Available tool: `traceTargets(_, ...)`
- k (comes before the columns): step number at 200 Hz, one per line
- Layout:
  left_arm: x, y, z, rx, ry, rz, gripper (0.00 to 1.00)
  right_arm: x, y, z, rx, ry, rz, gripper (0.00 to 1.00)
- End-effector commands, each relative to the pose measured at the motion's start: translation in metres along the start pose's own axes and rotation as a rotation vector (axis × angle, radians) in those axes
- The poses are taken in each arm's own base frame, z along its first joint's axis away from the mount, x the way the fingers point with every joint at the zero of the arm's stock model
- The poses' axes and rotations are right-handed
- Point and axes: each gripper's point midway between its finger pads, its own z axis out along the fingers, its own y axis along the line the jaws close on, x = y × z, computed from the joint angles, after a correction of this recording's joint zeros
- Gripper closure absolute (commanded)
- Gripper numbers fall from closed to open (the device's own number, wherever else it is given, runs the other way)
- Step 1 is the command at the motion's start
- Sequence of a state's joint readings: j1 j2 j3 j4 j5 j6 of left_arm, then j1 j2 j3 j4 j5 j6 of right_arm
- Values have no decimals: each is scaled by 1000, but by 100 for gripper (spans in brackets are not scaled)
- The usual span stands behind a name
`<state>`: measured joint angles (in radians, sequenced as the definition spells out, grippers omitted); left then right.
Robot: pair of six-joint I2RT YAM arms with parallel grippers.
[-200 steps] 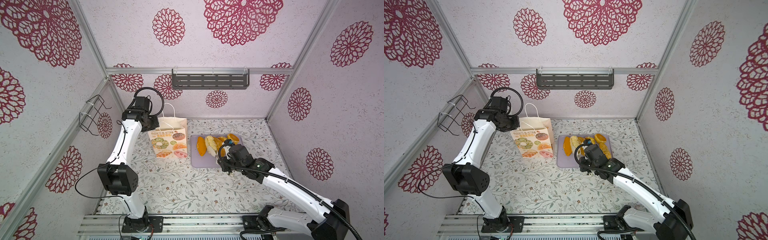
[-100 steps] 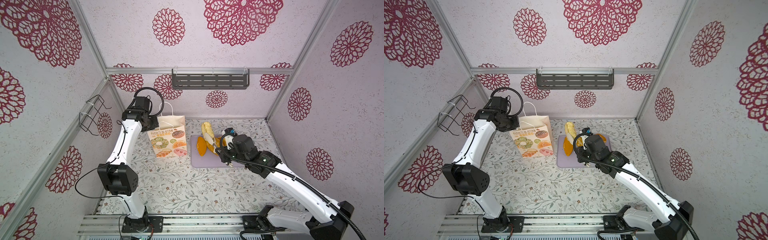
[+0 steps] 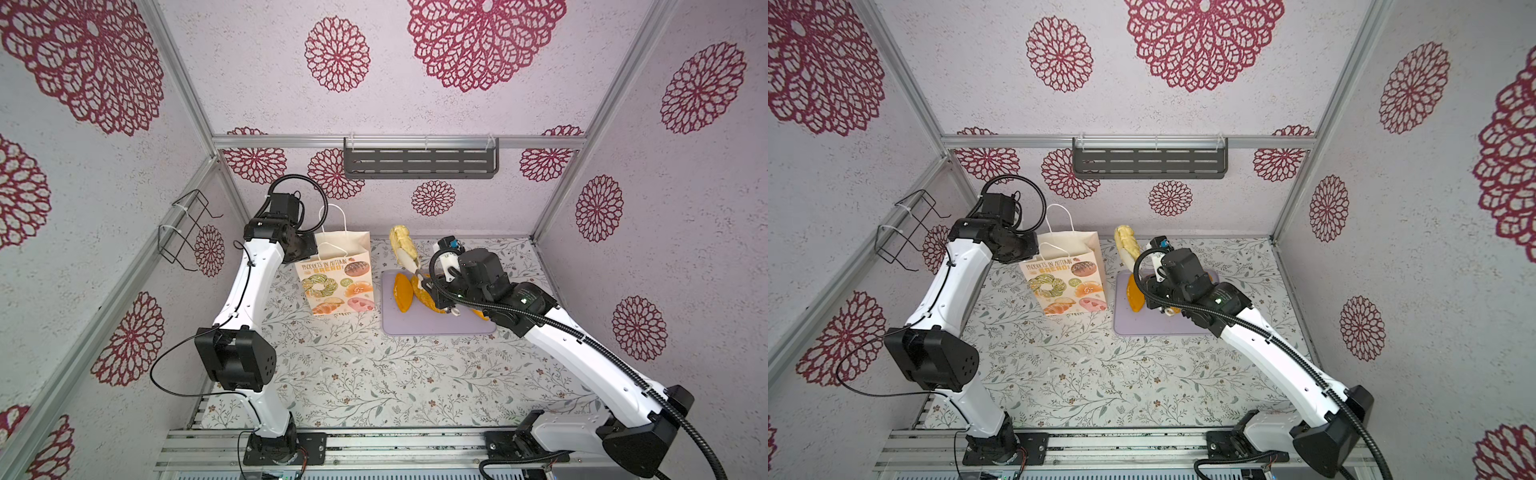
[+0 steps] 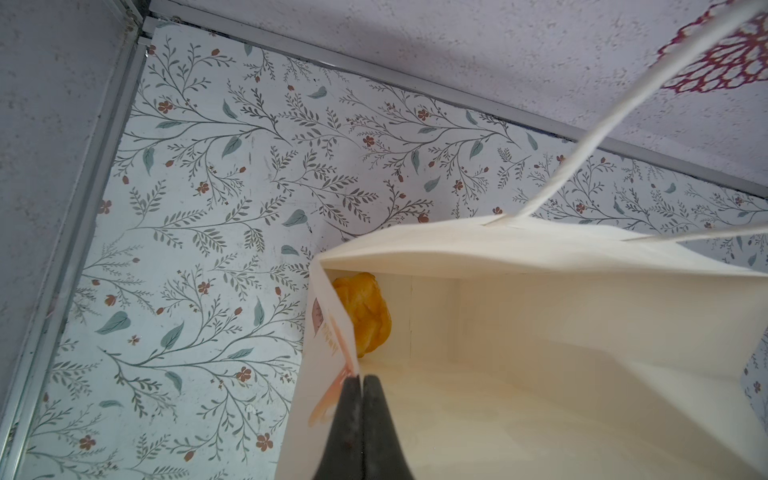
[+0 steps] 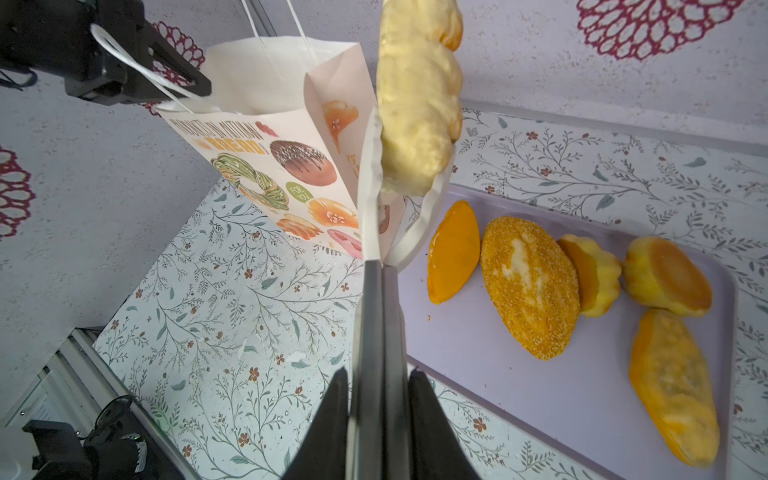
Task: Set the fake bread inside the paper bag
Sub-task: 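Lift the pinched pale bread with the tongs and carry it toward the bag, then move the held bread over the bag opening held by the left gripper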
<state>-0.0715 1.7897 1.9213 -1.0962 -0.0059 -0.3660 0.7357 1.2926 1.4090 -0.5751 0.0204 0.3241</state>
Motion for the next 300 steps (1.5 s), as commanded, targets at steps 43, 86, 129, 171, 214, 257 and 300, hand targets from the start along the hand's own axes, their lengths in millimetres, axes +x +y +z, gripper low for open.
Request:
traceTargets(43,-1,-8,-13,46,-23,21,100,-37,16,-10,-49,-87,-75,100)
traceTargets(86,-1,-9,-13,49,-24,22,100,-45,21,-13,-65,-105,-135,100)
traceTargets(129,0,-10,-11,52,-20,27,100,-56,34,-15,-118,-135,-244,100)
traceTargets(171,0,-10,-12,52,-20,26,100,-65,46,-10,-168,-165,-333,100)
traceTargets(214,0,-11,-11,54,-18,28,100,-72,56,0,-199,-142,-407,100)
traceTargets(257,1,-12,-11,58,-16,28,100,-76,59,14,-199,-111,-453,100)
traceTargets(300,1,-13,-12,61,-15,35,100,-80,63,19,-204,-107,-458,100)
